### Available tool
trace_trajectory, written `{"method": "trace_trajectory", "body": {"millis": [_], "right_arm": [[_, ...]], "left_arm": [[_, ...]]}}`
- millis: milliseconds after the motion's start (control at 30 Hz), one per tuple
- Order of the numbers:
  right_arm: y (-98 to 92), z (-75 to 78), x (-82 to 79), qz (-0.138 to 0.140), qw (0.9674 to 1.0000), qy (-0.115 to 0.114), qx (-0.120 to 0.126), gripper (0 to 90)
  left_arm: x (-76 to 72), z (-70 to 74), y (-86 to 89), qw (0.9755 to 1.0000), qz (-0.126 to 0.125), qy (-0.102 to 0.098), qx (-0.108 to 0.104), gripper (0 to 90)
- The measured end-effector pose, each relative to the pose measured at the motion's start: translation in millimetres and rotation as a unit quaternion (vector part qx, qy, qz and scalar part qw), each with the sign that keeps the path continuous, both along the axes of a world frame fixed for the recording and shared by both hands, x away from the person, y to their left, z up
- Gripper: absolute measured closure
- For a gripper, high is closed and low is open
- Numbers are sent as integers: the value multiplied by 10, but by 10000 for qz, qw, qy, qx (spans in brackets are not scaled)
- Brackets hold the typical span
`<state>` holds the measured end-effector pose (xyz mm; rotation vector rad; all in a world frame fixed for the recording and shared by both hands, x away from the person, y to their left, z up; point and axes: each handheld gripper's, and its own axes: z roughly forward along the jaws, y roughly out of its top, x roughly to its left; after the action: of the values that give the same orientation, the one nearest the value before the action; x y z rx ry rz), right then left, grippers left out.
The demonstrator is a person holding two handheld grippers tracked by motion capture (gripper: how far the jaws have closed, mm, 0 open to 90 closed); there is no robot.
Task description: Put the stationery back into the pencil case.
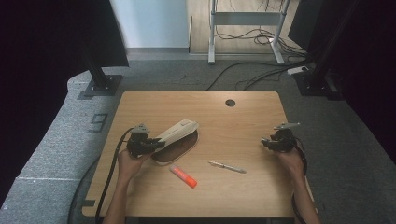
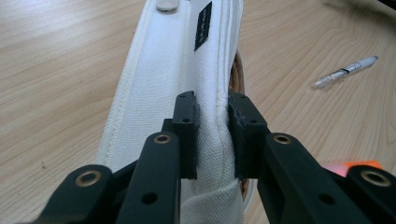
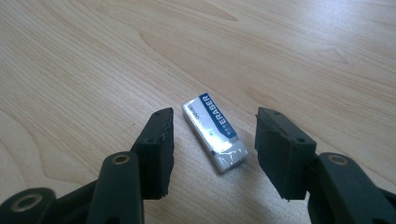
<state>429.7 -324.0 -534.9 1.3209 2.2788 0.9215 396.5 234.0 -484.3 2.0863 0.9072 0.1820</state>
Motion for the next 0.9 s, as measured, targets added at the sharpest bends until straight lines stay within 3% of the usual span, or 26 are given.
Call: {"method": "trace_trajectory", "body": {"millis": [100,233,500,733,900], "right_arm": [[-27,-20,47,37,9999,82,119,491],[-37,-47,90,52,9998,152,81,520],[-44,-59,109,112,9996,153,212,604],[-16,-53,63,222,9997,102,42,698],[-3,-40,55,211,9996,181,35,712]], "left_arm": [[-2,0,-3,10000,-11,1,9,746],[-2,-1,-4,10000,-25,2,7,745],[-7,-2,-12,10000,-16,-19,20,744],[-9,-3,-19,10000,-42,-16,7,742],[-11,-1,-20,10000,-36,-27,4,743]]}}
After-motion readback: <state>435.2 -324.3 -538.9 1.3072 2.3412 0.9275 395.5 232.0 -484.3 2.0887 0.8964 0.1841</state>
